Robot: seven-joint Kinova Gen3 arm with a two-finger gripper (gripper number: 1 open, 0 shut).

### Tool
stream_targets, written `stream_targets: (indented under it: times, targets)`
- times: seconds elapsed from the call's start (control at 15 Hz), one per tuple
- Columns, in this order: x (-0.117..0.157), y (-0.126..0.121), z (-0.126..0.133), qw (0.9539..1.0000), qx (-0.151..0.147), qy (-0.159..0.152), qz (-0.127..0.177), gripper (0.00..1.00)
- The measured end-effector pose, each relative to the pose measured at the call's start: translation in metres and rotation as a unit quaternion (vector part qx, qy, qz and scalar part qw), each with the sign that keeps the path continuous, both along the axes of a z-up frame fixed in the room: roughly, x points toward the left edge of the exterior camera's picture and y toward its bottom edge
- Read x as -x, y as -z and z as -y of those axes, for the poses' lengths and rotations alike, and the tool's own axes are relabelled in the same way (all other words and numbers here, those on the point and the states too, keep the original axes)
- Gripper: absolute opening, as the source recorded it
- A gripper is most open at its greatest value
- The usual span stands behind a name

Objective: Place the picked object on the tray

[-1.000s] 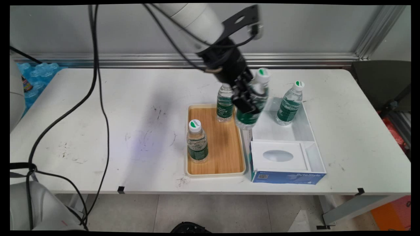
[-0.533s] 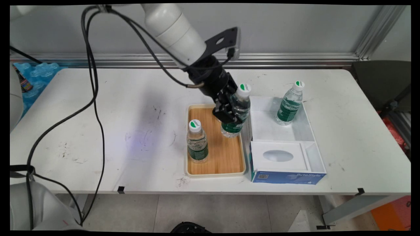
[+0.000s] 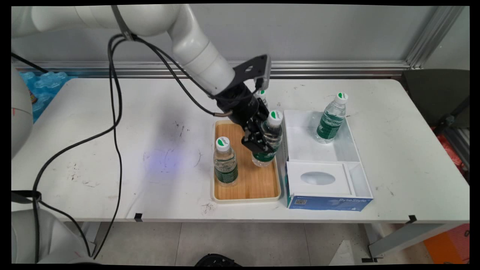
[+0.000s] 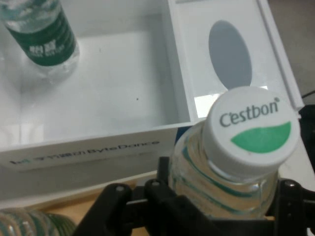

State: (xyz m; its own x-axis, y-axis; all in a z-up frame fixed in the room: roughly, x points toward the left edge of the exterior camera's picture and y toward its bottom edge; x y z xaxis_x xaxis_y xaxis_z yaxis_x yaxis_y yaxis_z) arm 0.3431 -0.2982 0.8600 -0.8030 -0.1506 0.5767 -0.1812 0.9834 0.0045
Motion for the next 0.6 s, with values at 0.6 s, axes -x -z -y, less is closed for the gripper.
stream_targets:
  times: [0.6]
  targets:
    - [0.01,0.042,0.007,0.9999,-0.008,-0.008,-0.009,0.0]
